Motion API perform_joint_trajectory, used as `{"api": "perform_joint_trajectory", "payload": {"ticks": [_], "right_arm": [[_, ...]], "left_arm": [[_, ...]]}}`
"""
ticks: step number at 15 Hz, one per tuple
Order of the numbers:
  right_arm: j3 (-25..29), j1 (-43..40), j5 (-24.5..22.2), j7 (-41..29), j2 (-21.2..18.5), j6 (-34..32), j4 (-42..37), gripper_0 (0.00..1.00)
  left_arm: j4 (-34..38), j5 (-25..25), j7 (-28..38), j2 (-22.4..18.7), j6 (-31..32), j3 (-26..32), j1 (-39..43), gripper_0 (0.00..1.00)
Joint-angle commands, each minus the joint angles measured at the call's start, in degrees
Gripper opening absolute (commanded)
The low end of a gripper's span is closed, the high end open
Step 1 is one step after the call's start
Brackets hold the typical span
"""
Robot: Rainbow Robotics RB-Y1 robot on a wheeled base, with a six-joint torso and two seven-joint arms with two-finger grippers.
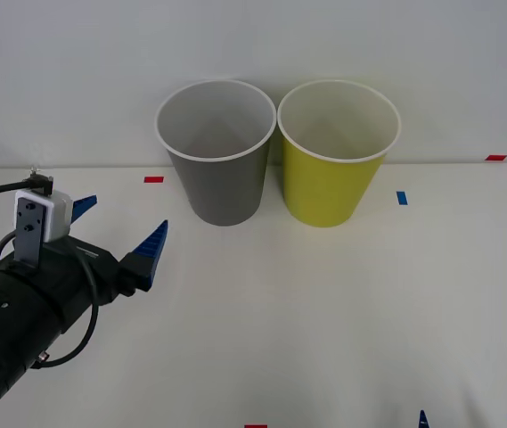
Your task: Put cans in the gray bin and PET bottles in the light green bin.
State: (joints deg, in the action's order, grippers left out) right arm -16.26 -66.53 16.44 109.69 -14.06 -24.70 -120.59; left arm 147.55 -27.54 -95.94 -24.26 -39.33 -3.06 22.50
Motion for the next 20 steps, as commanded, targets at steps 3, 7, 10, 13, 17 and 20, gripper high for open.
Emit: {"api": "perform_joint_trajectory", "payload": {"ticks": [3, 7, 10, 13, 17, 20], "right_arm": [[0.0, 0.0, 0.0, 0.0, 0.0, 0.0, 0.0, 1.0], [0.0, 0.0, 0.0, 0.0, 0.0, 0.0, 0.0, 1.0], [0.0, 0.0, 0.0, 0.0, 0.0, 0.0, 0.0, 1.0], [0.0, 0.0, 0.0, 0.0, 0.0, 0.0, 0.0, 1.0], [0.0, 0.0, 0.0, 0.0, 0.0, 0.0, 0.0, 1.0], [0.0, 0.0, 0.0, 0.0, 0.0, 0.0, 0.0, 1.0]], "left_arm": [[-12.63, 1.26, -2.06, -0.09, 18.77, -4.76, 1.93, 1.0], [-18.61, 4.34, -1.8, -1.85, 31.07, -7.83, 6.06, 1.0], [-20.37, 9.96, -0.57, -1.94, 37.66, -9.5, 11.25, 1.0], [-20.37, 14.89, 4.35, -1.85, 40.91, -9.68, 16.87, 1.0], [-20.98, 19.28, 9.36, -1.76, 43.55, -9.59, 22.06, 1.0], [-24.76, 19.63, 8.57, -1.67, 48.39, -9.59, 23.29, 1.0]]}}
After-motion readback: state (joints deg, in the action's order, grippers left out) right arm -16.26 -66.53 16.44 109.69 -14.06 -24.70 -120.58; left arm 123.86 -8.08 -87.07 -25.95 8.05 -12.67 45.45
